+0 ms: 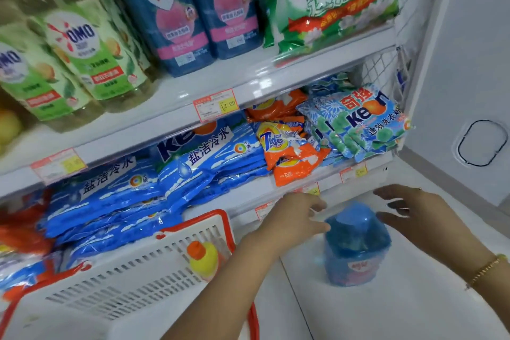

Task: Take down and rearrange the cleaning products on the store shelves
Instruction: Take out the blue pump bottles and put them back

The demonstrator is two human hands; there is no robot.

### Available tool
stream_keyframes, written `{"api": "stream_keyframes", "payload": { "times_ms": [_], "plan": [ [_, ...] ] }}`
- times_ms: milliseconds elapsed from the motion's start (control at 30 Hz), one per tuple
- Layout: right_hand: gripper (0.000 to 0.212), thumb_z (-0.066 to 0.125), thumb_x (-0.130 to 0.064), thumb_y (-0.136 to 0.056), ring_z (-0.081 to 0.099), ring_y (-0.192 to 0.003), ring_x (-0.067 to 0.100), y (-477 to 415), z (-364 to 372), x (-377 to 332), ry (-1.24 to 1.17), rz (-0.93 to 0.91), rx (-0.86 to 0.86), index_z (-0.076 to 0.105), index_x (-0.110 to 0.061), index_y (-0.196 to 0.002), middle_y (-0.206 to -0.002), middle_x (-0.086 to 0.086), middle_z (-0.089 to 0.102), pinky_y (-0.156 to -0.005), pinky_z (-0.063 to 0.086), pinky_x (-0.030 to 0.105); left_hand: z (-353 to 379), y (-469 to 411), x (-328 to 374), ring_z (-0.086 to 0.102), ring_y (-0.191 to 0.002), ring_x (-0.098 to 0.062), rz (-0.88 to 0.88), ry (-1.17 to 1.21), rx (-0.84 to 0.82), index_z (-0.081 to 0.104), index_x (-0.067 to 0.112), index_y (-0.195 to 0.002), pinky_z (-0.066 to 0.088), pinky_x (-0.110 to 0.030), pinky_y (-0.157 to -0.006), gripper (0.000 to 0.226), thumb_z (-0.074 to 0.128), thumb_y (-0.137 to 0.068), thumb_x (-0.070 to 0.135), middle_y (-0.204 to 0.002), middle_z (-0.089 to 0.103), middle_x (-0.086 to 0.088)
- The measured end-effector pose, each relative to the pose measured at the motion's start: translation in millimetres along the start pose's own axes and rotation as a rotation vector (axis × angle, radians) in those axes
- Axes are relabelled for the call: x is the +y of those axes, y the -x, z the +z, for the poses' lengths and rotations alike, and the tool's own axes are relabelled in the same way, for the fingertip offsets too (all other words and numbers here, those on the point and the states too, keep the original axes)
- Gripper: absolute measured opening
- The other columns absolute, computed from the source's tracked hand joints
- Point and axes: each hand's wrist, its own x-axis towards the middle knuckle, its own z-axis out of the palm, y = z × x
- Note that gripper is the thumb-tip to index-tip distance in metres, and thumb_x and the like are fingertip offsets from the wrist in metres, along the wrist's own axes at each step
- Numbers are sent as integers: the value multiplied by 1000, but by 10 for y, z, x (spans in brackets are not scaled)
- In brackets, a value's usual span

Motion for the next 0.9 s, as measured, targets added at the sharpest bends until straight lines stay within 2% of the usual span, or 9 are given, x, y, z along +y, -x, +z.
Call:
{"api": "stream_keyframes", "payload": {
  "times_ms": [133, 267, 333, 400, 467, 533, 633, 767, 900],
  "plan": [
    [7, 69, -19, -83, 58, -73, 10, -416, -407, -1033, -73, -332, 338, 67, -24, -89, -82, -9, 63, -64, 41, 21, -1195, 216, 227, 63, -89, 3, 160, 157, 532, 69, 24, -97, 50, -13, -80, 13, 72, -84, 23, -96, 69, 13],
    [18, 62, -24, -89, 55, -93, 24, -1094, -380, -1994, -59, -598, 497, 65, -11, -101, -99, 5, 62, -75, 39, 30, -2251, 129, 212, 56, -105, -5, 197, 296, 957, 52, 24, -123, 49, -20, -88, 45, 73, -83, 23, -123, 53, 11],
    [23, 56, -27, -91, 54, -97, 31, -1441, -189, -2260, -36, -571, 483, 65, -7, -100, -97, 13, 63, -78, 41, 35, -2627, -65, 43, 57, -109, -11, 88, 398, 972, 49, 18, -129, 50, -34, -94, 70, 82, -69, 35, -126, 54, 8],
    [37, 43, -31, -92, 55, -83, 34, -1659, 28, -2350, 18, -526, 547, 67, -5, -84, -80, 14, 62, -74, 45, 39, -2886, -278, -142, 67, -99, -21, 5, 522, 970, 57, 16, -119, 56, -45, -87, 82, 84, -47, 45, -114, 67, 1],
    [45, 33, -32, -90, 52, -70, 31, -1745, 174, -2330, 85, -522, 678, 64, -6, -70, -68, 10, 57, -67, 43, 39, -3017, -415, -187, 69, -81, -19, -43, 583, 966, 58, 11, -111, 60, -28, -67, 71, 86, -52, 37, -95, 70, 0],
    [42, 32, -30, -94, 48, -70, 26, -1775, 259, -2281, 110, -547, 750, 62, -10, -71, -71, 6, 54, -68, 35, 37, -3096, -568, -228, 63, -71, -13, -100, 652, 978, 54, 9, -110, 50, -14, -46, 51, 83, -70, 20, -87, 65, 2],
    [39, 31, -32, -96, 45, -72, 22, -1820, 283, -2234, 81, -582, 756, 60, -14, -76, -74, 1, 52, -70, 30, 34, -3121, -740, -288, 67, -84, -21, -132, 746, 952, 55, 9, -114, 55, -25, -62, 52, 83, -70, 14, -103, 67, -3],
    [41, 29, -34, -96, 44, -72, 19, -1823, 287, -2235, 38, -594, 747, 60, -16, -75, -74, -2, 51, -71, 29, 31, -2866, -838, -362, 64, -100, -23, -129, 547, 1067, 52, 14, -114, 52, -36, -89, 57, 84, -68, 23, -109, 63, -1],
    [41, 30, -31, -95, 42, -71, 20, -1796, 285, -2260, 18, -601, 772, 61, -14, -75, -73, -1, 50, -71, 29, 32, -2744, -742, -358, 64, -100, -22, -115, 496, 1038, 51, 16, -125, 52, -40, -91, 82, 77, -51, 39, -116, 65, -1]
  ]
}}
